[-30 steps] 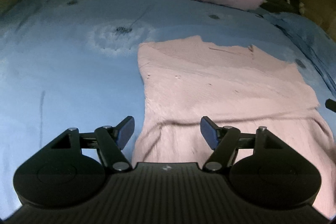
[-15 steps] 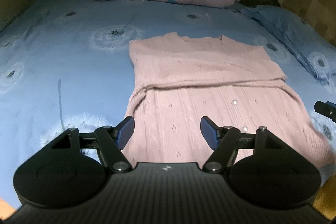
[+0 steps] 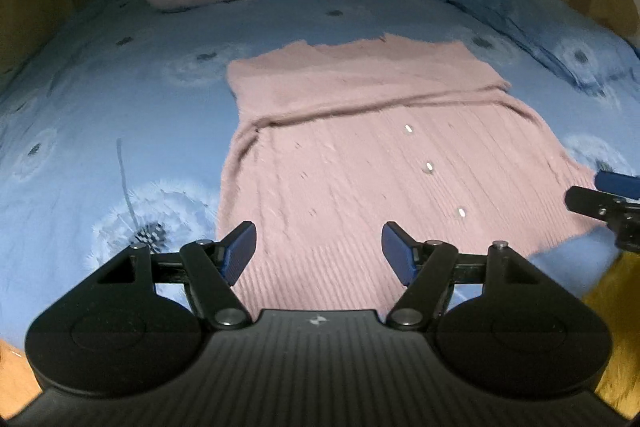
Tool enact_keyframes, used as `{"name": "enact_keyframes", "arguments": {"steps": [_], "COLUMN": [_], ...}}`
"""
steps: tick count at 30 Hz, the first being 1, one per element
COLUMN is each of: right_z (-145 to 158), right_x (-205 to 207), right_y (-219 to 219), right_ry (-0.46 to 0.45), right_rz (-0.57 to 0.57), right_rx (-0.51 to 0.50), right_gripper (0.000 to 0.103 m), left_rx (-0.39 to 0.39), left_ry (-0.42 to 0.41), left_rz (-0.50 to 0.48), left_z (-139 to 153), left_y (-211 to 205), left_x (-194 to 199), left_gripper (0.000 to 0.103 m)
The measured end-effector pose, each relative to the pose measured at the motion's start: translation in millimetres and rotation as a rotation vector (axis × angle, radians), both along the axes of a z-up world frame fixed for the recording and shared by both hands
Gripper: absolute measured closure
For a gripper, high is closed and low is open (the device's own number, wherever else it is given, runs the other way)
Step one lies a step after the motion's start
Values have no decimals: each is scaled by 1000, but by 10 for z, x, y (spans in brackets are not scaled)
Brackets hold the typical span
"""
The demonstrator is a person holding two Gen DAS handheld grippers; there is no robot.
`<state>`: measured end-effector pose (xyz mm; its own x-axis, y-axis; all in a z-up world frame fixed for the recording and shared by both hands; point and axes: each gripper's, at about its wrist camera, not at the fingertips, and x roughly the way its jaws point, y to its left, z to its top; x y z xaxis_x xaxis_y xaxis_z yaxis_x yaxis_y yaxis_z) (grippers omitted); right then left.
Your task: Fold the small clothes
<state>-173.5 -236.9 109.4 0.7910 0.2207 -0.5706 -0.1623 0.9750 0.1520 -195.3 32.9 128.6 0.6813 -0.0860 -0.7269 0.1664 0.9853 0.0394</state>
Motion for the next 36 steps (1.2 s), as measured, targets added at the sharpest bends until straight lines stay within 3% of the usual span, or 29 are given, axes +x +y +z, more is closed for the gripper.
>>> {"name": "enact_keyframes", "arguments": {"steps": [6, 16, 21, 25, 36], "right_z": [-159, -337, -485, -517, -618], "right_x": [-161, -178, -114, -86, 179], "right_y": [85, 221, 314, 385, 450], "right_ry": [35, 72, 109, 83, 47], "right_rz": [51, 70, 82, 72, -5], "right_rx": [-24, -196, -291, -349, -415], "right_gripper": [36, 36, 36, 28, 28], "left_rx": [32, 150, 191, 204, 194], "left_ry": [38, 99, 84, 60, 4], "left_rz": [-61, -101, -112, -103, -64], "left_z": [-190, -599, -697, -744, -834], "left_y": [-163, -304, -349, -365, -371], "left_x": [-187, -173, -122, -88, 75], "left_gripper": [29, 29, 29, 25, 23]}}
